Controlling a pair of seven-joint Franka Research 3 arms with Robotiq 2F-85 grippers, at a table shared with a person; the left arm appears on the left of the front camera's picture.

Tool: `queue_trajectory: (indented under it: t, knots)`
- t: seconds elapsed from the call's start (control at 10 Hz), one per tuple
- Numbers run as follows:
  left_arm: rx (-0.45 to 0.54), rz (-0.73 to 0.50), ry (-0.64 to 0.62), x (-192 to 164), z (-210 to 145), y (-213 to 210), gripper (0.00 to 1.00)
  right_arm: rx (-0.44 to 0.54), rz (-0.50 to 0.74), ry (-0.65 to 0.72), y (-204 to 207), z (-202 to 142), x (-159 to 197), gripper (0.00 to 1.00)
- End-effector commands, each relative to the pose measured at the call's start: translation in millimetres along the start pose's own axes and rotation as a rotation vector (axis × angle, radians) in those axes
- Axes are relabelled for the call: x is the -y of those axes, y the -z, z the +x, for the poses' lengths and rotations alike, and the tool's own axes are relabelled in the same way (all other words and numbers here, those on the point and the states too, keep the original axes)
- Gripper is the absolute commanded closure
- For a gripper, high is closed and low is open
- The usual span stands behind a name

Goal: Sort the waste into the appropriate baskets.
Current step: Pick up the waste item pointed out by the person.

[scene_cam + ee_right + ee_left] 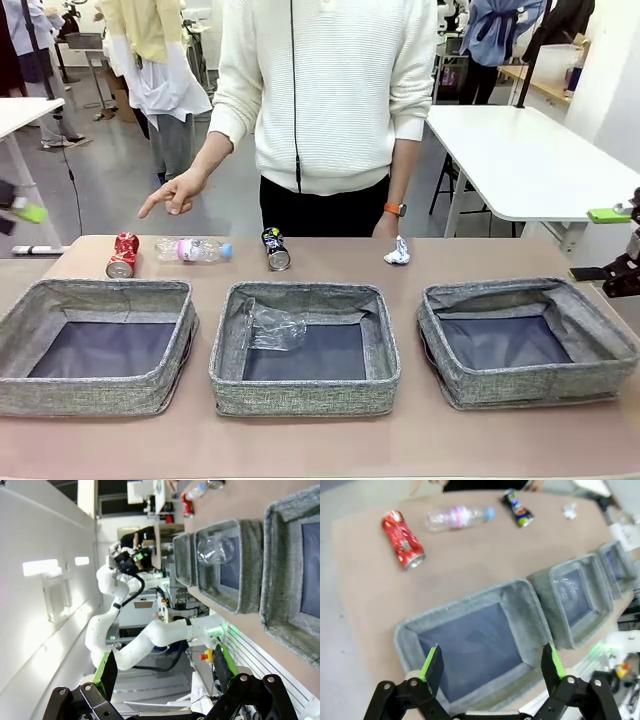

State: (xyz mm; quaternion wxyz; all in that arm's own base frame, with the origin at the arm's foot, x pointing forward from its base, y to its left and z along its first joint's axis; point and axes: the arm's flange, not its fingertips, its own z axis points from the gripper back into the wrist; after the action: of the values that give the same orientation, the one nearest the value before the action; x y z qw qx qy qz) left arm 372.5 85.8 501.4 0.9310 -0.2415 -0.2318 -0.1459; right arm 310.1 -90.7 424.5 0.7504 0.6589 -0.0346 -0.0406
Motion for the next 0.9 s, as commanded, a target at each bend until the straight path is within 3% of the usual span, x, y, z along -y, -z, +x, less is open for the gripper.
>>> queue_trajectory:
  t: [0.0, 0.2, 0.3, 0.5, 0.6, 0.8]
  knots:
    - [-0.125, 0.094, 0.030, -13, 32, 40, 0.00, 0.004, 0.008, 0.006, 0, 0, -2, 0.00]
    - [-0.075, 0.188, -0.003, -6, 47, 72, 0.00, 0.004, 0.008, 0.006, 0, 0, -2, 0.00]
    - [-0.090, 0.092, 0.056, 2, 33, 54, 0.00, 0.004, 0.008, 0.006, 0, 0, -2, 0.00]
    - [-0.090, 0.092, 0.056, 2, 33, 54, 0.00, 0.004, 0.008, 0.006, 0, 0, -2, 0.00]
    - [-0.091, 0.118, 0.048, -2, 42, 74, 0.00, 0.004, 0.008, 0.006, 0, 0, -2, 0.00]
    - [-0.166, 0.189, -0.112, -30, 78, 111, 0.00, 0.004, 0.008, 0.006, 0, 0, -2, 0.00]
